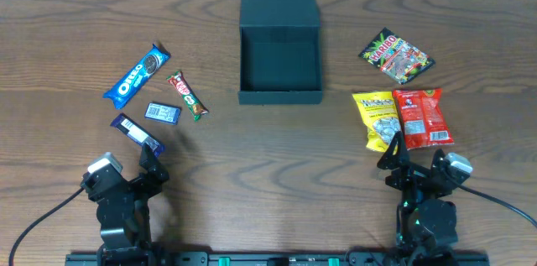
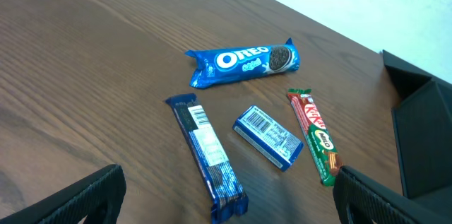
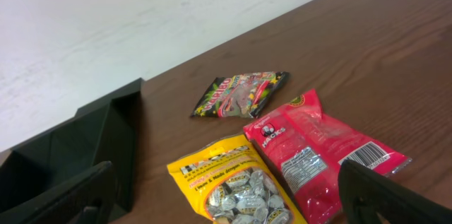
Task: Pack container
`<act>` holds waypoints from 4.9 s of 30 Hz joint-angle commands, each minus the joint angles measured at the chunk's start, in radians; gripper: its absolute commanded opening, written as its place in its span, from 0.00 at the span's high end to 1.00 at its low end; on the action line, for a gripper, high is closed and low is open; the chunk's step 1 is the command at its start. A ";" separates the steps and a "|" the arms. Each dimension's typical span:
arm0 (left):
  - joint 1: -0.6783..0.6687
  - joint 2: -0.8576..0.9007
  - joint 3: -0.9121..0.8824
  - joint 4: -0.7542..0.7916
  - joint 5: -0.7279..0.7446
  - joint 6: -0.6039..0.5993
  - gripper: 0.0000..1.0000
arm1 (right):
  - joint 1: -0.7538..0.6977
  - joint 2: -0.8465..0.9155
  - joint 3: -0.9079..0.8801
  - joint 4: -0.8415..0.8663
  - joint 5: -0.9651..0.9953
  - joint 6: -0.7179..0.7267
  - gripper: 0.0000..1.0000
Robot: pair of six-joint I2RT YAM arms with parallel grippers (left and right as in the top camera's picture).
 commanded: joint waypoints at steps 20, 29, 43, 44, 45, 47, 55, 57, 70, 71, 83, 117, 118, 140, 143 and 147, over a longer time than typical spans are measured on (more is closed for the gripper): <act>0.002 -0.005 -0.020 -0.003 -0.014 0.018 0.05 | -0.005 -0.007 -0.004 0.000 0.010 -0.015 0.01; 0.002 -0.005 -0.020 -0.003 -0.014 0.018 0.05 | -0.005 -0.007 -0.004 0.000 0.010 -0.015 0.01; 0.002 -0.005 -0.020 -0.003 -0.014 0.018 0.05 | -0.005 -0.007 -0.004 0.000 0.010 -0.015 0.01; 0.002 -0.005 -0.020 -0.003 -0.015 0.018 0.05 | -0.005 -0.007 -0.004 0.000 0.010 -0.015 0.01; 0.002 -0.005 -0.020 -0.003 -0.015 0.018 0.05 | -0.005 -0.007 -0.004 0.000 0.010 -0.015 0.01; 0.002 -0.005 -0.020 -0.003 -0.014 0.018 0.05 | -0.005 -0.007 -0.004 0.000 0.010 -0.015 0.01; 0.002 -0.005 -0.020 -0.003 -0.015 0.018 0.05 | -0.005 -0.007 -0.004 0.000 0.010 -0.015 0.01; 0.002 -0.005 -0.020 -0.003 -0.015 0.018 0.05 | -0.005 -0.007 -0.004 0.000 0.010 -0.015 0.01; 0.002 -0.005 -0.020 -0.003 -0.014 0.018 0.05 | -0.005 -0.007 -0.004 0.003 -0.447 0.163 0.01; 0.002 -0.005 -0.020 -0.003 -0.014 0.018 0.05 | -0.005 -0.007 -0.004 0.002 -0.513 0.169 0.01; 0.002 -0.005 -0.020 -0.003 -0.015 0.018 0.05 | -0.006 0.066 -0.002 0.189 -0.502 0.227 0.01; 0.002 -0.005 -0.020 -0.003 -0.014 0.018 0.05 | 0.101 2.046 1.562 -0.578 -0.482 -0.287 0.13; 0.002 -0.005 -0.020 -0.003 -0.014 0.018 0.05 | 0.109 2.061 1.562 -0.583 -0.461 -0.277 0.18; 0.002 -0.005 -0.020 -0.003 -0.014 0.018 0.05 | 0.153 2.088 1.561 -0.735 -0.476 -0.195 0.99; 0.002 -0.005 -0.020 -0.003 -0.014 0.018 0.05 | 0.155 2.088 1.547 -0.751 -0.484 -0.135 0.99; 0.002 -0.005 -0.020 -0.003 -0.015 0.018 0.05 | 0.173 2.087 1.528 -0.792 -0.487 -0.085 0.99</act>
